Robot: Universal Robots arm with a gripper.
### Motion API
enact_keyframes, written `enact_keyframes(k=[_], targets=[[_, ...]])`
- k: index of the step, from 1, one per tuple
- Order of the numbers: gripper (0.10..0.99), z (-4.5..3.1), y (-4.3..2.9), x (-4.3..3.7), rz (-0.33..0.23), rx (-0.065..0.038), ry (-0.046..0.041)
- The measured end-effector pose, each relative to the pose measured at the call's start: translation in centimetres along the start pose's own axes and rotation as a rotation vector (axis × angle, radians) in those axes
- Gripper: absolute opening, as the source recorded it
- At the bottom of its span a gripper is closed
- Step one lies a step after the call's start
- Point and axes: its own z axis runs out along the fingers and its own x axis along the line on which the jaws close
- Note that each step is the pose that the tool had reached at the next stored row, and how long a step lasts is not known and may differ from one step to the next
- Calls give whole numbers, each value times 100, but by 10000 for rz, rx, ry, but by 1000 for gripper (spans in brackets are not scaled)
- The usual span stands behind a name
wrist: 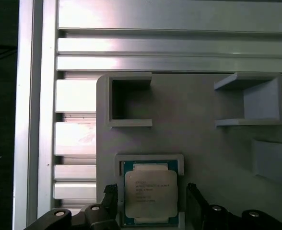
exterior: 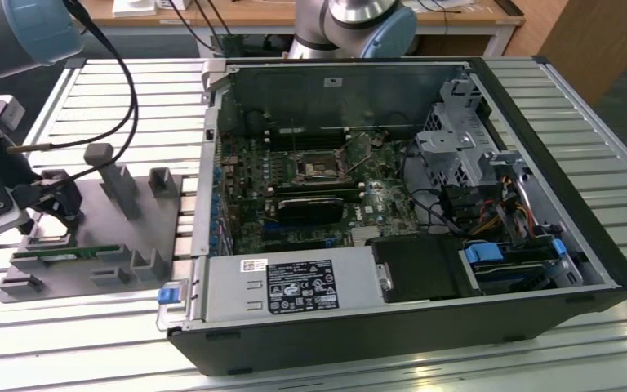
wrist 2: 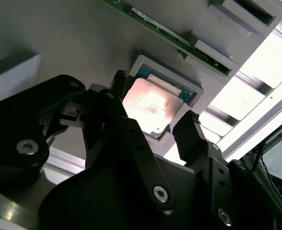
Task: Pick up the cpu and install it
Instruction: 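Pick up the cpu and move it towards the insertion slot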
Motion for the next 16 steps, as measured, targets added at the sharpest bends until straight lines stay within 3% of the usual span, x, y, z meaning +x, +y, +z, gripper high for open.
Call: enact_keyframes(k=[5,6,11,12,16], targets=[[663,11,1,1,-14,-1,1],[596,15,1,1,-15,-1,0],[580,18,1,2,-26,0,4],[537,19,1,2,-29,-1,3],[537,19,1,1,-32,-3,0]])
